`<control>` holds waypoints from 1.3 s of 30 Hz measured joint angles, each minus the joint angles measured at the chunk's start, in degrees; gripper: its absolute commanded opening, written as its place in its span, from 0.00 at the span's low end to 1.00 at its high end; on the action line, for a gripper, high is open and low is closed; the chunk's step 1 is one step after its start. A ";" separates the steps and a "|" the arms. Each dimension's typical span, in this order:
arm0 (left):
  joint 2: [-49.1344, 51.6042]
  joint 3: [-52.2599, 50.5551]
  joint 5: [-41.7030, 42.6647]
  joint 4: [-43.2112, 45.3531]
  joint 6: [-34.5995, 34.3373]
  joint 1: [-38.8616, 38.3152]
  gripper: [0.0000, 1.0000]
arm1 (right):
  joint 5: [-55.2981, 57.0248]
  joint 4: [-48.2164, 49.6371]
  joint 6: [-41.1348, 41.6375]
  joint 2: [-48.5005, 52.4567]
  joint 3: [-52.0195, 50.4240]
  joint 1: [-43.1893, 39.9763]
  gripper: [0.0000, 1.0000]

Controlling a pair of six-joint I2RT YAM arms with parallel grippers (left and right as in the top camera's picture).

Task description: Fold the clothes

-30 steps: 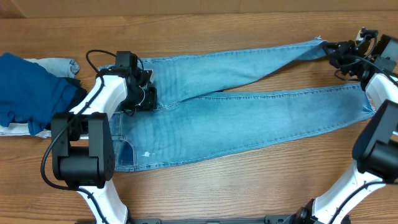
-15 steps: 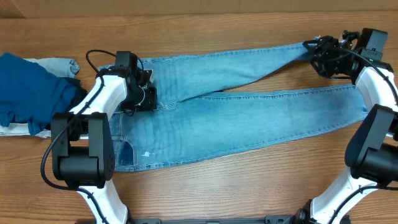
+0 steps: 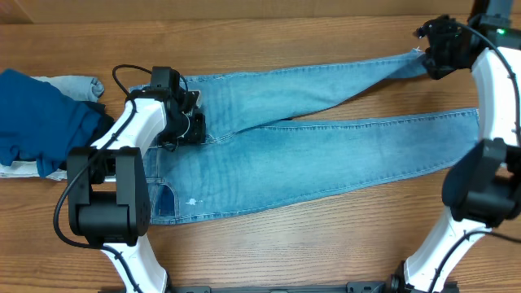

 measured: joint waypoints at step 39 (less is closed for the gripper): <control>0.07 0.00 0.22 0.22 -0.02 0.00 0.22 | 18.40 -9.60 -14.43 7.23 -0.13 -1.16 0.79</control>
